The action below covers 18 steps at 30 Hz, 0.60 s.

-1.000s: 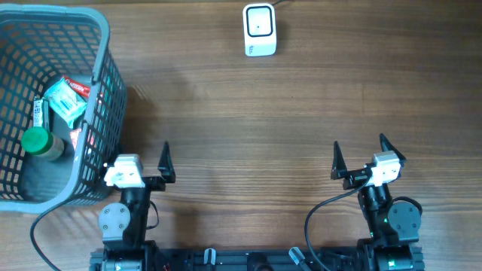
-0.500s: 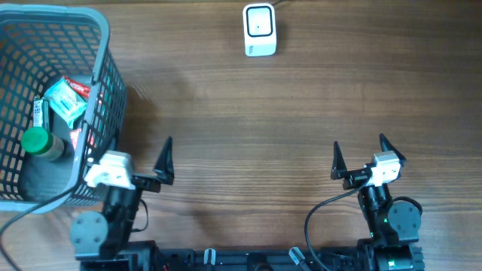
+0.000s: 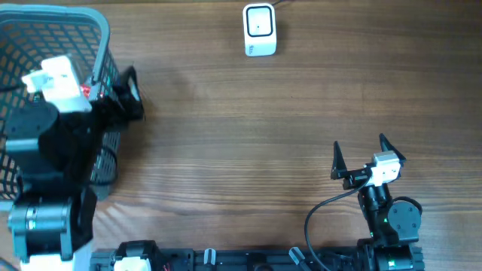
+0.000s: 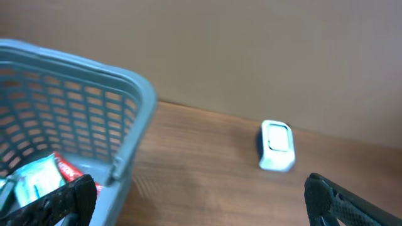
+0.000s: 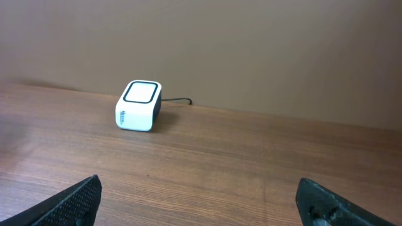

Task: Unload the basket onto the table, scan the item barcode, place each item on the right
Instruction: 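Reach left gripper into basket and grasp the green-lidded jar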

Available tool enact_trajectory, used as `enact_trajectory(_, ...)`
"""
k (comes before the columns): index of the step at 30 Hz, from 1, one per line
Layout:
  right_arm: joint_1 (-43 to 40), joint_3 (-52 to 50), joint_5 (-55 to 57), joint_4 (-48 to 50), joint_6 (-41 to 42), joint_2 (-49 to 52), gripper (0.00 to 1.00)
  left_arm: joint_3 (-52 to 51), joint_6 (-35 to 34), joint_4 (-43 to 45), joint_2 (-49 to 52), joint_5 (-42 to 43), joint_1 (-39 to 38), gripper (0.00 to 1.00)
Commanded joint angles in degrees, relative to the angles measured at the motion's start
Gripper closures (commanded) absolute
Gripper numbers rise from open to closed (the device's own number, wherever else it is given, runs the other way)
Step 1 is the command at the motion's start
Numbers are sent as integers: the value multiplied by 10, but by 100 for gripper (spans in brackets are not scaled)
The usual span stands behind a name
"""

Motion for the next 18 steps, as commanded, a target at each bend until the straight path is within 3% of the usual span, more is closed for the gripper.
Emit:
enact_trajectory(1,-3,0,2,2,-3,0,0,70,-105,-19,52,-192,38,0)
enact_trajectory(7,-3,0,2,2,-3,0,0,277,-180,-203,254,-208,202,0)
enact_trajectory(9,-3,0,2,2,-3,0,0,281,-224,-241,313,-188,258,0)
enact_trajectory(12,-3,0,2,2,-3,0,0,280,-236,-270,397,-163,300,0)
enact_trajectory(18,-3,0,2,2,-3,0,0,280,-264,-295,534,-163,315,0)
